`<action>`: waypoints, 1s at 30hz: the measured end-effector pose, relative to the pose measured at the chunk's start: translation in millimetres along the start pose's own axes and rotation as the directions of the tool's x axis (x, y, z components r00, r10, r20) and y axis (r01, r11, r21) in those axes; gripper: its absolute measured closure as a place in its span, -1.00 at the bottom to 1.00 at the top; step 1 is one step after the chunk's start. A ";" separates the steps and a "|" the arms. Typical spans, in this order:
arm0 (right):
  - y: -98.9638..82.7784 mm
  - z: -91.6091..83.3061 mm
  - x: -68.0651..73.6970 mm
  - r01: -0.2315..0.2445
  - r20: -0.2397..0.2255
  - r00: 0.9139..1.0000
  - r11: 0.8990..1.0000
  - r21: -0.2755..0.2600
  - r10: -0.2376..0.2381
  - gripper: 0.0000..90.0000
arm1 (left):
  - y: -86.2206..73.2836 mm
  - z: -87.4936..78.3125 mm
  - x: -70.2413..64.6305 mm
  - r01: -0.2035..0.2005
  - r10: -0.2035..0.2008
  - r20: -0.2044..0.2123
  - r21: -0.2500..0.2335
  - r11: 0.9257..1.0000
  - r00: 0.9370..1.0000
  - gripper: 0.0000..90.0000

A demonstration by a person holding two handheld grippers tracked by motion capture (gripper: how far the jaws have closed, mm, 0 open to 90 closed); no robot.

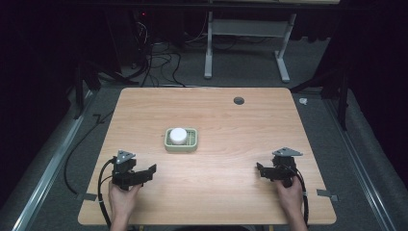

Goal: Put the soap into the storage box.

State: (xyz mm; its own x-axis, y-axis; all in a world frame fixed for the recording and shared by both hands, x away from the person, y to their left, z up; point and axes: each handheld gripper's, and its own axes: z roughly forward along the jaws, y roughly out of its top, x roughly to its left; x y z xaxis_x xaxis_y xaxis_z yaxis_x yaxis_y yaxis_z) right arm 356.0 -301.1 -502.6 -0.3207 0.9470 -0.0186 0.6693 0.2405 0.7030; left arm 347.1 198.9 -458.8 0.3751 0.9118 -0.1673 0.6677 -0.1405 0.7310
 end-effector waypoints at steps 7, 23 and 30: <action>0.0 0.1 0.0 0.000 0.000 1.000 1.000 -0.001 0.000 -0.66 | -3.3 4.8 -1.4 -0.001 0.001 -0.005 0.012 1.000 1.000 -0.62; 0.0 0.1 0.0 0.000 0.000 1.000 1.000 -0.001 0.000 -0.66 | -16.9 27.3 -8.3 -0.022 0.025 -0.035 0.073 0.997 0.999 -0.62; 0.0 0.1 0.0 0.000 0.000 1.000 1.000 -0.001 0.000 -0.66 | -20.2 32.7 -9.3 -0.028 0.032 -0.051 0.073 0.997 0.998 -0.62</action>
State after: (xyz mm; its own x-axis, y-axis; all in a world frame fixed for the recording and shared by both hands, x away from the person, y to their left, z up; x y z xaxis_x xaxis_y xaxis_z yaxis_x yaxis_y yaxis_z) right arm 356.0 -301.1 -502.7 -0.3205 0.9471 -0.0183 0.6689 0.2400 0.7035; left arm 351.2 180.6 -493.6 0.3629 0.9253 -0.1103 0.7021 -0.1936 0.6852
